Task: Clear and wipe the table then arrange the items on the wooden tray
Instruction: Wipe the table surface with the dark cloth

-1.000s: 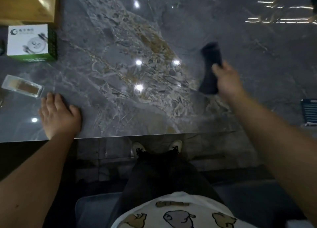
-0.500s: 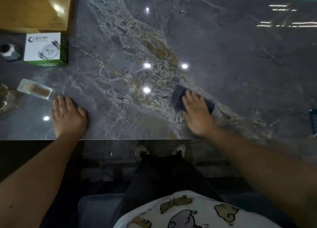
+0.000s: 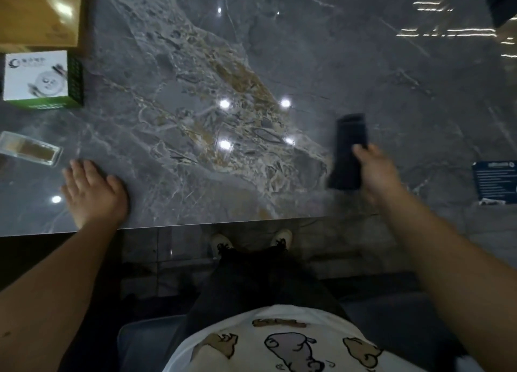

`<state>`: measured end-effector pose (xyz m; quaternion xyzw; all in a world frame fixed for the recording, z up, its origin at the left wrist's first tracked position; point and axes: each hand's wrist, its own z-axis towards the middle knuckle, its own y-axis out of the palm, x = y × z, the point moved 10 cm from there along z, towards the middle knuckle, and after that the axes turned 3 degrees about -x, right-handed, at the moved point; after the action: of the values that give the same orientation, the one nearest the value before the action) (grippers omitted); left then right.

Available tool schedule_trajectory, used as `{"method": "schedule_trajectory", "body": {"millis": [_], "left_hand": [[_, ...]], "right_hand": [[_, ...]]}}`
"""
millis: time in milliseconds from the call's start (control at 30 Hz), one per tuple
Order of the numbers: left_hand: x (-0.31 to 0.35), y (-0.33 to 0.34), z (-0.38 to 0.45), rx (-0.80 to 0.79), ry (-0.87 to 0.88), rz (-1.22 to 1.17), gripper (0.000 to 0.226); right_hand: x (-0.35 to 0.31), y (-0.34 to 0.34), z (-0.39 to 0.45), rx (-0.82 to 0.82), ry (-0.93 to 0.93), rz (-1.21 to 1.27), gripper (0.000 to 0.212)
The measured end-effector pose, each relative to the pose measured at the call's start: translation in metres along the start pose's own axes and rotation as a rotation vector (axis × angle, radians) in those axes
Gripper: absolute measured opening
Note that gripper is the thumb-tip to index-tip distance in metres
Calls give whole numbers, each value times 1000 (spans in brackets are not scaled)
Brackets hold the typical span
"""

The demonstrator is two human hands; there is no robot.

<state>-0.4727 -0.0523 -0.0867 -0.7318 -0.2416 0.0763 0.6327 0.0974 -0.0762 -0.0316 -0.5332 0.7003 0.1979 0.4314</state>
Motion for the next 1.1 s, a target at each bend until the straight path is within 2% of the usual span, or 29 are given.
{"method": "schedule_trajectory", "body": {"millis": [33, 100, 167, 267, 333, 533, 700, 800, 933, 1000, 1067, 1100], "left_hand": [[1, -1, -1, 6, 0, 5, 67], [2, -2, -2, 13, 0, 16, 66], [3, -3, -2, 22, 0, 17, 65], [3, -2, -2, 23, 3, 25, 64], [2, -3, -2, 18, 6, 28, 64], [-2, -4, 3, -44, 90, -2, 63], [-24, -18, 14, -68, 405, 131, 53], [-30, -22, 18, -58, 506, 106, 50], [-37, -21, 24, -58, 541, 15, 51], [-38, -21, 25, -51, 546, -12, 50], [-38, -21, 24, -47, 526, -10, 48], [-37, -20, 24, -46, 517, -7, 48]], "right_hand": [[-4, -27, 11, 79, -33, -97, 15], [-3, -69, 24, 179, -65, -360, 27], [7, -81, 30, 183, -114, -640, 40], [41, -49, 29, 73, -194, -1044, 53], [57, -19, 18, 88, -201, -1161, 54], [75, 105, -58, 34, -336, -1175, 63], [88, 259, -124, -104, -457, -1213, 57], [91, 344, -162, -220, -580, -1188, 57], [92, 378, -176, -276, -627, -1186, 54], [79, 373, -176, -370, -592, -1013, 49], [61, 353, -165, -452, -390, -607, 38], [50, 334, -154, -407, -272, -403, 30]]}}
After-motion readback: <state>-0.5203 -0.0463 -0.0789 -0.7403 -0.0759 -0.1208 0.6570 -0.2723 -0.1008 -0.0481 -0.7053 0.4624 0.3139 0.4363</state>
